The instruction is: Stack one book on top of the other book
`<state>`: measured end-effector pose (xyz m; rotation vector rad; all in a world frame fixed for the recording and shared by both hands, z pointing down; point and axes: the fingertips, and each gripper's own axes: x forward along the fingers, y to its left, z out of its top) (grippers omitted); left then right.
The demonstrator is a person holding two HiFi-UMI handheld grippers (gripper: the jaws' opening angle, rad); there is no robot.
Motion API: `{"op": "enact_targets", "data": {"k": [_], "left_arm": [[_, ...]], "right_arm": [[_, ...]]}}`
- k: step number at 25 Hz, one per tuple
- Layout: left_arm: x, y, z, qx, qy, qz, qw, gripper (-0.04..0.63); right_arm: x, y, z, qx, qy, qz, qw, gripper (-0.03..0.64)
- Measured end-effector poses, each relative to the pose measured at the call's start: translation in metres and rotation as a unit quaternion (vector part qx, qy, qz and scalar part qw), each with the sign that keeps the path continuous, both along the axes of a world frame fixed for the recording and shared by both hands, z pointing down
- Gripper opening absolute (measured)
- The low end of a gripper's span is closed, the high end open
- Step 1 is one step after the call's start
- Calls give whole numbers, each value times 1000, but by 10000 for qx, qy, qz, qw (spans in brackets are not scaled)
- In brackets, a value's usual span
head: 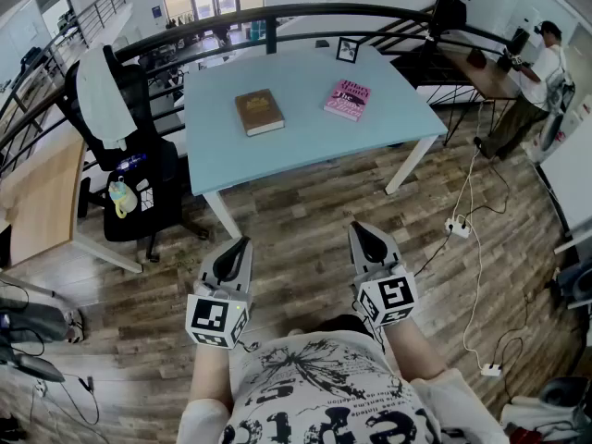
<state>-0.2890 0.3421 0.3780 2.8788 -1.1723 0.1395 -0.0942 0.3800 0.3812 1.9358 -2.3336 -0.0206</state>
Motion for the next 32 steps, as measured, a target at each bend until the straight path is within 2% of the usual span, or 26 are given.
{"op": "enact_targets", "data": {"k": [15, 22, 27, 32], "left_arm": [[6, -8, 4, -42, 75, 59, 9999, 11], [22, -19, 22, -261, 49, 108, 9996, 11], [51, -43, 36, -408, -45, 74, 9991, 11], [96, -89, 45, -464, -170, -30, 9988, 11]], "right_arm": [[-2, -1, 3, -13, -41, 66, 10000, -6], [20, -10, 23, -351, -165, 224, 9990, -6], [52, -39, 42, -544, -267, 245, 9979, -6], [93, -92, 52, -599, -385, 101, 9974, -6]]}}
